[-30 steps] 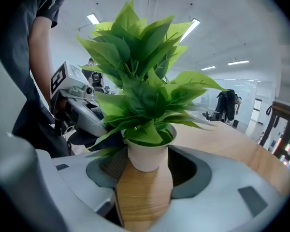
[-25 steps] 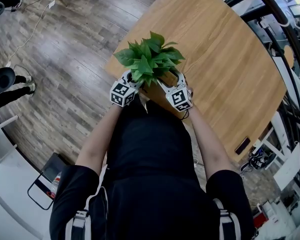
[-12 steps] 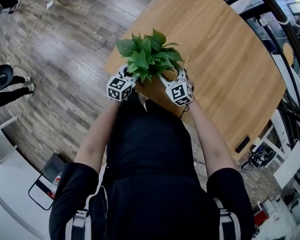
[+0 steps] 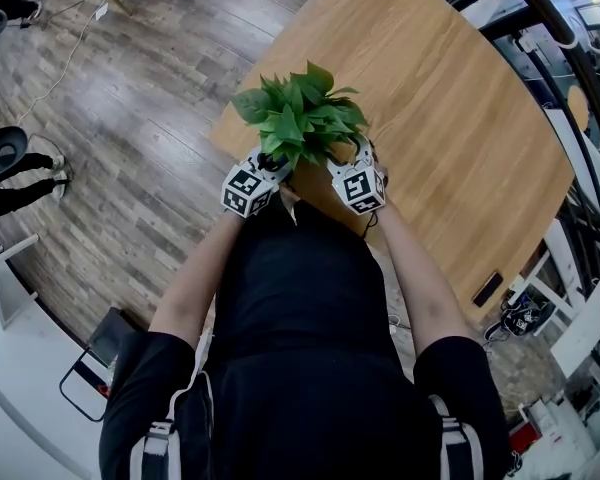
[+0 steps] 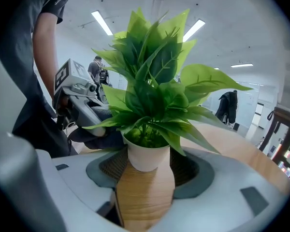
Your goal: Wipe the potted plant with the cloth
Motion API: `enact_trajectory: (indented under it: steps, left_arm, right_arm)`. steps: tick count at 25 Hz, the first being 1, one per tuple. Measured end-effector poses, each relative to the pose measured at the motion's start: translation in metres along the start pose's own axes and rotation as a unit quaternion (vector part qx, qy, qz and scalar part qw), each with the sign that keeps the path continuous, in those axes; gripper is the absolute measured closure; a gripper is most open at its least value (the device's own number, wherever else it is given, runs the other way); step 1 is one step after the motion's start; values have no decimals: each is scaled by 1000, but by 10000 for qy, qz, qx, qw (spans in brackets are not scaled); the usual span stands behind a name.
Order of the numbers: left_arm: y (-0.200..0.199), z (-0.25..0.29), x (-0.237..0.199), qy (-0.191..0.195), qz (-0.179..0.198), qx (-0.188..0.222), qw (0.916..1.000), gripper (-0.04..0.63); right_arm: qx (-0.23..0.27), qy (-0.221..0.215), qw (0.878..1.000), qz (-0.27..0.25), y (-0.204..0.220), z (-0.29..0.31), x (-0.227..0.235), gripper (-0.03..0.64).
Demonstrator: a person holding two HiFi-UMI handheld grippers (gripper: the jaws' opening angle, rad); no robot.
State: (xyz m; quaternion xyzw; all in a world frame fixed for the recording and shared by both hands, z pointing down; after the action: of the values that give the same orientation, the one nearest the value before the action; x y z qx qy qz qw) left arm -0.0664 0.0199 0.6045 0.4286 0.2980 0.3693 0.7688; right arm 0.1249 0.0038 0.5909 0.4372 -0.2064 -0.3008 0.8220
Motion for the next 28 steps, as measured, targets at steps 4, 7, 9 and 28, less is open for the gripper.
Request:
enact_trajectory:
  steps: [4,7,9,28]
  left_arm:
    - [1,3,0,51,-18,-41,10000,437]
    - [-2,5,-1,-84,55,-46,9999,437]
    - [-1,3,-2,-201,125,-56,9997,437]
    - [1,3,-11,-451,84,-80,9989,437]
  right_arm:
    - [3,51,9999,147,0,-3,-3,360]
    - [14,33,9995,306,1,-9,-4,360]
    - [27,-12,9992,401,4,-13,-9,360]
    - [51,0,10000,39,3,-6,-3,360]
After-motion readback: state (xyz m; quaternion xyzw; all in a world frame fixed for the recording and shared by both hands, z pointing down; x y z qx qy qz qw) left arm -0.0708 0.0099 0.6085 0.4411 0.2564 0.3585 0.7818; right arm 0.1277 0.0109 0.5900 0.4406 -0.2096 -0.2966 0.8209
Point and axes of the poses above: the fingertips, and each gripper's own axes: z forward along the fingers, x to its right, y out of its underside, the point moved 9 cm from there along -z, backward along the fingers, and after that the axes turned 14 degrees about z, right-handed, at the moved point
